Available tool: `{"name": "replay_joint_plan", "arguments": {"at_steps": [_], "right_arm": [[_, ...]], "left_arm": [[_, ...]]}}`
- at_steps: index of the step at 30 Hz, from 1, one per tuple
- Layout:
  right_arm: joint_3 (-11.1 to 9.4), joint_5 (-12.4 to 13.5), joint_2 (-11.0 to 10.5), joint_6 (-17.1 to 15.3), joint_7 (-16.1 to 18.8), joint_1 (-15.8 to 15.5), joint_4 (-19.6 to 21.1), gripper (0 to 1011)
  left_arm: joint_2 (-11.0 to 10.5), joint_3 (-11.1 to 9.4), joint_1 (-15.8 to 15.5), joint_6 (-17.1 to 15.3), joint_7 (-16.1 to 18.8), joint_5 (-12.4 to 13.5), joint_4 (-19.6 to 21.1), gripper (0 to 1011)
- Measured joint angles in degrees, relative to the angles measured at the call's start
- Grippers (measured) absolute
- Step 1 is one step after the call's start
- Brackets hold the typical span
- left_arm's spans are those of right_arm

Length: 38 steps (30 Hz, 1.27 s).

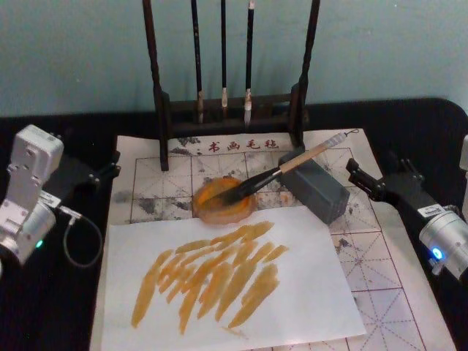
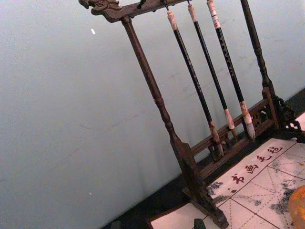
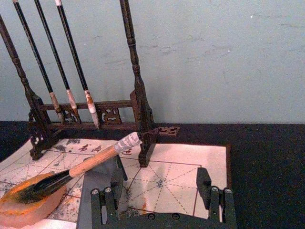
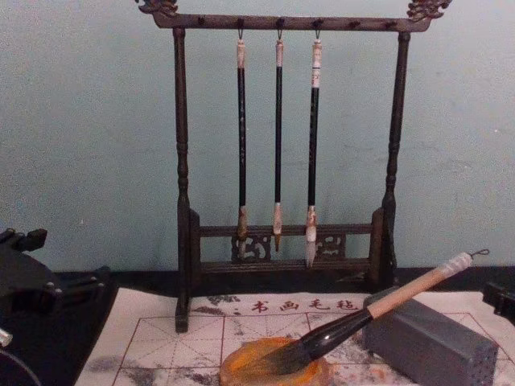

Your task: Pick up the brush from the inkstone, write on the paper, then place the brush back to its original position.

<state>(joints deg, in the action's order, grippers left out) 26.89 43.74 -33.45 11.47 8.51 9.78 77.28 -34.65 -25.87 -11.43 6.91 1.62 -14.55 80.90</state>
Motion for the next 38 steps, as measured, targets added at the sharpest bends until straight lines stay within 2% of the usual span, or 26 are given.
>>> {"name": "replay_joint_plan", "arguments": {"at_steps": [38], "right_arm": [[-0.01,0.00,0.00,0.00,0.00,0.00,0.00,1003]], "left_arm": [[0.00,0.00,0.00,0.00,0.00,0.00,0.00,1001]]}}
